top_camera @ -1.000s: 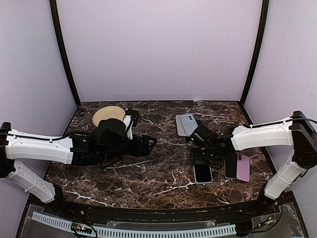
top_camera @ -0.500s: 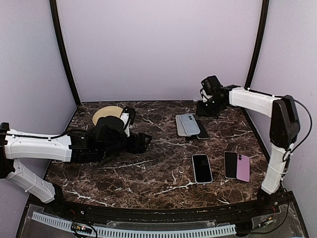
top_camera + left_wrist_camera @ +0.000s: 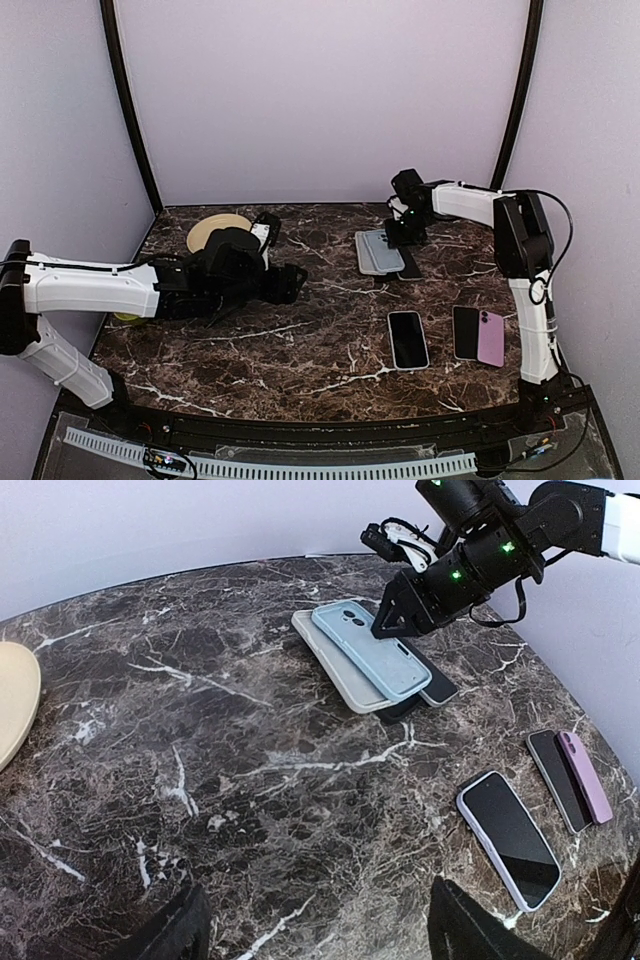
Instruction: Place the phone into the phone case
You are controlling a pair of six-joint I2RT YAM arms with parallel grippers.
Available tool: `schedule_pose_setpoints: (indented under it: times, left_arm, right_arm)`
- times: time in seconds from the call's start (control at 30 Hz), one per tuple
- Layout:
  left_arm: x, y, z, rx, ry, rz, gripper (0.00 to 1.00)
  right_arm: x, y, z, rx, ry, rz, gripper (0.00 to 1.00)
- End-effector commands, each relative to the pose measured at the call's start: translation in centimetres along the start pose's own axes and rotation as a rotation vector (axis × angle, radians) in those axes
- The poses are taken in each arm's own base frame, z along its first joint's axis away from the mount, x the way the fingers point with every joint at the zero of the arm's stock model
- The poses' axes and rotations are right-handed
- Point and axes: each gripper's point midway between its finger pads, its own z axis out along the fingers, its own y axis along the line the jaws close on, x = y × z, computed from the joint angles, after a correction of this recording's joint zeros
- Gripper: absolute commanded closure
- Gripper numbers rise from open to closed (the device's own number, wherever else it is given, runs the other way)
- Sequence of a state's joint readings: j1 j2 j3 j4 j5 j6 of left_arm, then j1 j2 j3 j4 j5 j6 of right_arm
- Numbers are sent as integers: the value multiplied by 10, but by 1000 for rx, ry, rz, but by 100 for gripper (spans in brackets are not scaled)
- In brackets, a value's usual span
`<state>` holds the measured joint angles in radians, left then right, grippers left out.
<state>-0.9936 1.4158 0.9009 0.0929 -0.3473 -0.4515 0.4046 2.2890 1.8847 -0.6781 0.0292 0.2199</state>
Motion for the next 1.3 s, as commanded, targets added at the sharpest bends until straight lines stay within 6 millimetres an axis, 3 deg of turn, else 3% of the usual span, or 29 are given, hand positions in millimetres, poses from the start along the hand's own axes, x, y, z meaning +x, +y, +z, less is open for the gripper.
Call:
schedule_pose_setpoints:
  times: [0.0, 0.13, 0.37, 0.53, 0.67, 0.93, 1.07, 1.27]
  left_arm:
    - [-10, -3, 0, 9, -6, 18, 23]
    - [-10, -3, 2, 6, -3, 26, 23]
    - [-10, -1, 1, 3, -3, 25, 23]
    - [-12, 1, -5, 3, -11, 17, 23]
    - [-14, -1, -12, 28, -23, 4, 23]
    - [-34, -44, -44, 325, -134, 0, 23]
    - [-38, -20, -48, 218, -164, -65, 23]
    - [-14, 6, -44, 91, -77, -94, 23]
  right_arm:
    - [4, 6, 2, -54, 18, -11, 78]
    - [7, 4, 0, -53, 21, -7, 98]
    - [-7, 5, -23, -56, -24, -9, 100]
    - [-23, 3, -64, -15, -123, 26, 100]
    - [-22, 22, -108, -12, -263, 51, 100]
    - [37, 105, -165, -88, -407, 17, 100]
    - [88, 129, -153, -116, -284, 74, 100]
    - [160, 144, -142, -98, -145, 147, 100]
